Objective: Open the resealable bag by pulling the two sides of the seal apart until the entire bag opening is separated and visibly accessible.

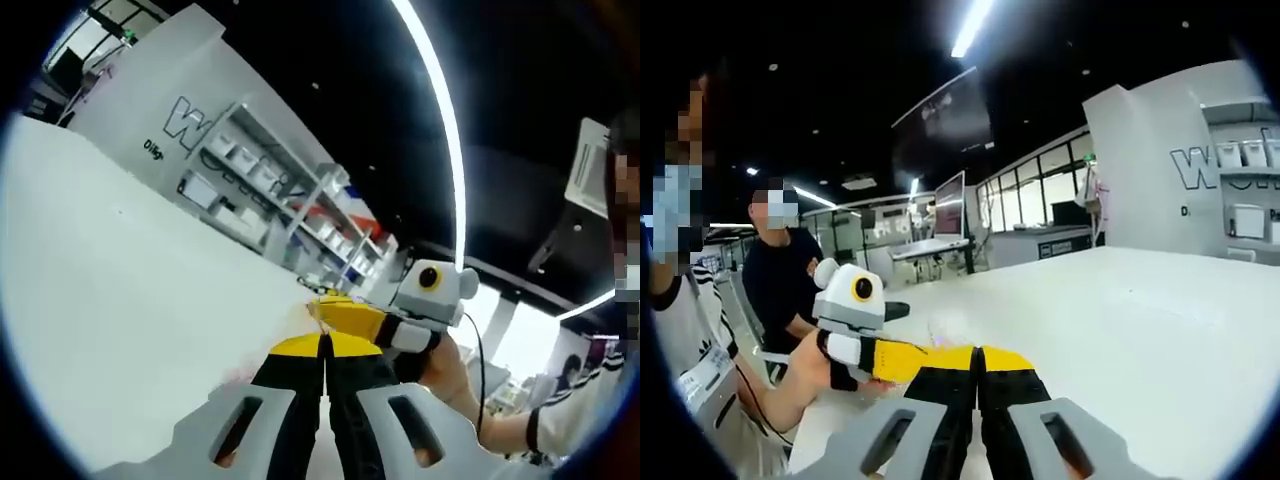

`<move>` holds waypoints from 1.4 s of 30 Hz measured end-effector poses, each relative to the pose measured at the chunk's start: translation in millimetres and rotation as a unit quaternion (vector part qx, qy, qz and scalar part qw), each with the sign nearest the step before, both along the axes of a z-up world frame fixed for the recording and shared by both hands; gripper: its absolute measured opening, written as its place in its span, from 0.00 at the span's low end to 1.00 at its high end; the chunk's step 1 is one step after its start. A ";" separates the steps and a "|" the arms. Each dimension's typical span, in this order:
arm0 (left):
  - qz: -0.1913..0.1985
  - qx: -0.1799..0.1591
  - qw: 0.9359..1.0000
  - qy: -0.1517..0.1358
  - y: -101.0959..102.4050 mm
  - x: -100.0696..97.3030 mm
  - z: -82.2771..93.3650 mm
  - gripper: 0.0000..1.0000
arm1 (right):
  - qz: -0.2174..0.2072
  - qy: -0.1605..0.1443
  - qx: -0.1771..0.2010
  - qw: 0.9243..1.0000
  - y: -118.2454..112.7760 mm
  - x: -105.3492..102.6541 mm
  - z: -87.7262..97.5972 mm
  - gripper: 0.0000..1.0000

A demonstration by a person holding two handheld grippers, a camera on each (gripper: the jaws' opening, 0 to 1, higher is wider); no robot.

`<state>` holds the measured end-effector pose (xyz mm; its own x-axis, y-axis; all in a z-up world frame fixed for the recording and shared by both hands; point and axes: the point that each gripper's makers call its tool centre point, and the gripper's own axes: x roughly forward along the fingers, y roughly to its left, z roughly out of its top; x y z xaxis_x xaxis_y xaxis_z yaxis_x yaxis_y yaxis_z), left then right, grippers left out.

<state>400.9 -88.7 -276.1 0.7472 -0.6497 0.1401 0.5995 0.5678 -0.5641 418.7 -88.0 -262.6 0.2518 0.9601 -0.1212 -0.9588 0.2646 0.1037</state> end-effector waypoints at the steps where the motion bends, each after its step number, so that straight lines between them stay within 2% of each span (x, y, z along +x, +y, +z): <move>1: 0.010 -0.001 1.000 -0.004 1.4 0.9 0.3 0.00 | 0.021 0.017 0.014 1.000 1.2 -8.3 4.2 0.00; 2: 0.020 0.002 1.000 -0.012 4.2 2.0 1.9 0.00 | 0.024 0.023 0.023 0.999 1.2 -10.1 7.0 0.00; 3: 0.018 0.012 1.000 -0.013 5.5 0.8 2.1 0.00 | 0.020 0.011 0.014 1.000 0.4 -11.1 6.4 0.00; 4: 0.020 0.008 1.000 -0.012 8.1 1.9 3.5 0.00 | 0.019 -0.008 0.000 1.000 1.4 -11.2 4.3 0.00; 6: 0.019 0.002 1.000 -0.009 9.5 3.0 4.2 0.00 | 0.023 0.002 0.008 1.000 4.0 -13.0 4.3 0.00; 16: 0.015 0.006 1.000 -0.006 4.2 1.9 1.4 0.00 | 0.011 0.009 0.008 1.000 -0.6 -3.3 2.6 0.00; 28: 0.024 0.043 0.999 -0.013 4.5 -1.1 -2.9 0.00 | 0.000 0.004 0.009 1.000 -3.7 0.3 3.2 0.00; 42: 0.022 0.061 0.998 -0.012 3.2 -3.1 -3.7 0.01 | -0.018 -0.005 0.013 1.000 -9.7 6.6 7.6 0.00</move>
